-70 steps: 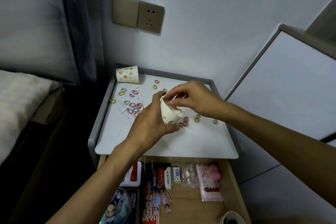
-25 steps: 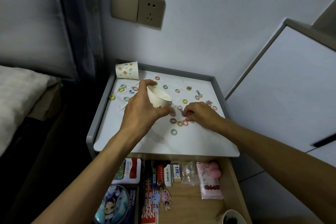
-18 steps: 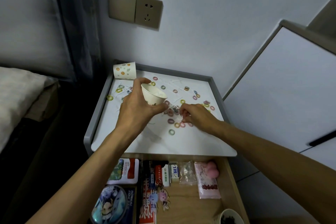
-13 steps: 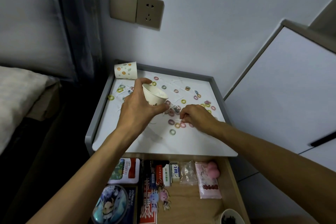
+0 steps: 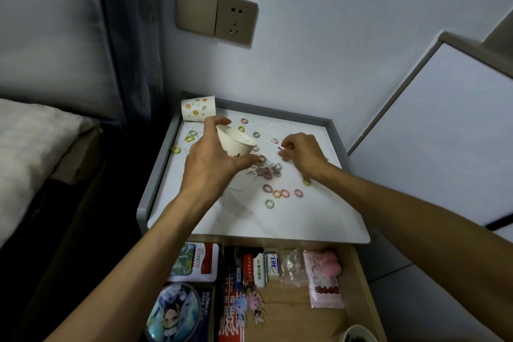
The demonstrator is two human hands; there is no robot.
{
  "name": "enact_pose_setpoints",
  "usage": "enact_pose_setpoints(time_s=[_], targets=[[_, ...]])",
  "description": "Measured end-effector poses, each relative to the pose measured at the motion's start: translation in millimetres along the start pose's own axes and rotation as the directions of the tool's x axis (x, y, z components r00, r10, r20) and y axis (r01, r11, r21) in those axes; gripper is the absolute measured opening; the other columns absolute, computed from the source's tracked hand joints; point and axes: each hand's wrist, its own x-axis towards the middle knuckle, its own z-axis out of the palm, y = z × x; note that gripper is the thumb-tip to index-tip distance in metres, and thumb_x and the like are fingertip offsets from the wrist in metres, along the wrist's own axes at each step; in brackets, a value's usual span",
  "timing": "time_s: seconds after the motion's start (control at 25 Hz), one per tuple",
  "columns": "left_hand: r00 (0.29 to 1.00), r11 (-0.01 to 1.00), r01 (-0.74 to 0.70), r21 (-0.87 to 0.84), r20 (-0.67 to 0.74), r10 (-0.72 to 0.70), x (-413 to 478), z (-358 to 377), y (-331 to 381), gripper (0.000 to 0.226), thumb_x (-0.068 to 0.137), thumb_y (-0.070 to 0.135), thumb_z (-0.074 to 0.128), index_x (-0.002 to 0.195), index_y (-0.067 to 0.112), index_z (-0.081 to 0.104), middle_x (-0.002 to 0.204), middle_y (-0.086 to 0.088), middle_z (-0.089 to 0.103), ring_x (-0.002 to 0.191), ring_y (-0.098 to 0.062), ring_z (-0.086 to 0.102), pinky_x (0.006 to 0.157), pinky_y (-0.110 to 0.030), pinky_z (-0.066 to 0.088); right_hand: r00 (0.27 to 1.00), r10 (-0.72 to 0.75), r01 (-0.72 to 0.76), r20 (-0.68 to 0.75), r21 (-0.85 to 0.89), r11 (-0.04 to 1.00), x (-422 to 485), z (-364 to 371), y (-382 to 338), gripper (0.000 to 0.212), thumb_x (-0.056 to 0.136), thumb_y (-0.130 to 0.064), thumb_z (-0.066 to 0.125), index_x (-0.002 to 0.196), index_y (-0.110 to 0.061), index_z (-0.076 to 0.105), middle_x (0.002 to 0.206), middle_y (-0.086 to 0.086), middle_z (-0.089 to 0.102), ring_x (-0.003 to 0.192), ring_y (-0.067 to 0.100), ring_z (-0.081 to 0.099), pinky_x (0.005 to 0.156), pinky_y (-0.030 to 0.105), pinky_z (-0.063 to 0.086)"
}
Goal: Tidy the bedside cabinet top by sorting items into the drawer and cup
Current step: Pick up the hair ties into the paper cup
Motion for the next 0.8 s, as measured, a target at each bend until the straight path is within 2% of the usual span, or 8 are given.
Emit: enact_pose_setpoints(time_s=[0.08, 0.16, 0.28, 0.52, 0.68, 0.76, 0.8], targets=[[1.0, 1.0, 0.0, 0.01, -0.001, 0.0, 0, -1, 1, 0.08, 0.064, 0.035, 0.089, 0.129, 0.028, 0.043, 0.108, 0.003, 0.058, 0.093, -0.021, 0.06, 0.07, -0.029, 0.051, 0.998, 0.064, -0.063, 0.023, -0.048, 0.997, 13, 9, -8, 0.023, 0.085, -0.016, 0.074, 0.105, -0.005, 0.073, 0.105, 0.011, 0.072, 0.096, 0.024, 0.067, 0.074, 0.024, 0.046], [1.0, 1.0, 0.0, 0.019, 0.001, 0.0, 1, -1, 1, 0.08, 0.064, 0.036, 0.089, 0.129, 0.028, 0.043, 0.108, 0.004, 0.058, 0.093, -0.02, 0.06, 0.073, -0.033, 0.054, 0.993, 0.104, -0.097, 0.063, -0.106, 0.99, 19, 20, -14, 0.022, 0.083, -0.017, 0.075, 0.101, -0.004, 0.075, 0.103, 0.012, 0.073, 0.093, 0.025, 0.067, 0.077, 0.03, 0.051], [1.0, 1.0, -0.008, 0.023, 0.001, 0.008, 3, -3, -1, 0.079, 0.065, 0.035, 0.089, 0.129, 0.029, 0.042, 0.107, 0.004, 0.057, 0.093, -0.02, 0.059, 0.072, -0.031, 0.054, 0.986, 0.131, -0.115, 0.104, -0.14, 0.983, 22, 29, -19, 0.021, 0.082, -0.019, 0.077, 0.093, -0.002, 0.073, 0.088, 0.01, 0.071, 0.08, 0.025, 0.066, 0.068, 0.032, 0.051], [1.0, 0.999, -0.009, 0.038, 0.017, 0.008, 3, -2, 0, 0.08, 0.064, 0.038, 0.089, 0.128, 0.029, 0.041, 0.107, 0.005, 0.057, 0.094, -0.021, 0.059, 0.077, -0.038, 0.055, 0.979, 0.094, -0.013, 0.181, -0.405, 0.914, 16, 31, -27, 0.017, 0.09, -0.016, 0.065, 0.105, -0.007, 0.065, 0.104, 0.012, 0.068, 0.086, 0.026, 0.064, 0.064, 0.03, 0.046], [0.999, 0.998, -0.024, 0.055, 0.035, 0.022, 2, -2, -2, 0.08, 0.065, 0.04, 0.088, 0.128, 0.03, 0.041, 0.109, 0.005, 0.057, 0.096, -0.02, 0.057, 0.076, -0.035, 0.051, 0.993, 0.087, -0.049, 0.079, -0.396, 0.917, 15, 7, -32, 0.014, 0.094, -0.016, 0.057, 0.104, -0.007, 0.063, 0.103, 0.013, 0.068, 0.089, 0.03, 0.063, 0.067, 0.031, 0.044], [0.999, 0.998, -0.016, 0.065, 0.051, 0.013, 0, -2, -4, 0.078, 0.064, 0.042, 0.087, 0.127, 0.031, 0.041, 0.106, 0.006, 0.057, 0.093, -0.02, 0.057, 0.073, -0.034, 0.049, 0.997, 0.058, -0.038, 0.056, -0.309, 0.95, 15, -13, -33, 0.01, 0.094, -0.01, 0.054, 0.1, -0.01, 0.061, 0.098, 0.009, 0.07, 0.09, 0.027, 0.064, 0.072, 0.031, 0.05], [0.998, 0.997, -0.018, 0.074, 0.057, 0.014, -1, -1, -5, 0.078, 0.064, 0.042, 0.087, 0.126, 0.032, 0.041, 0.104, 0.006, 0.057, 0.092, -0.02, 0.057, 0.069, -0.032, 0.046, 0.997, 0.037, -0.022, 0.064, -0.218, 0.976, 13, -24, -36, 0.008, 0.094, -0.01, 0.053, 0.094, -0.013, 0.061, 0.093, 0.006, 0.071, 0.085, 0.022, 0.066, 0.07, 0.028, 0.051]])
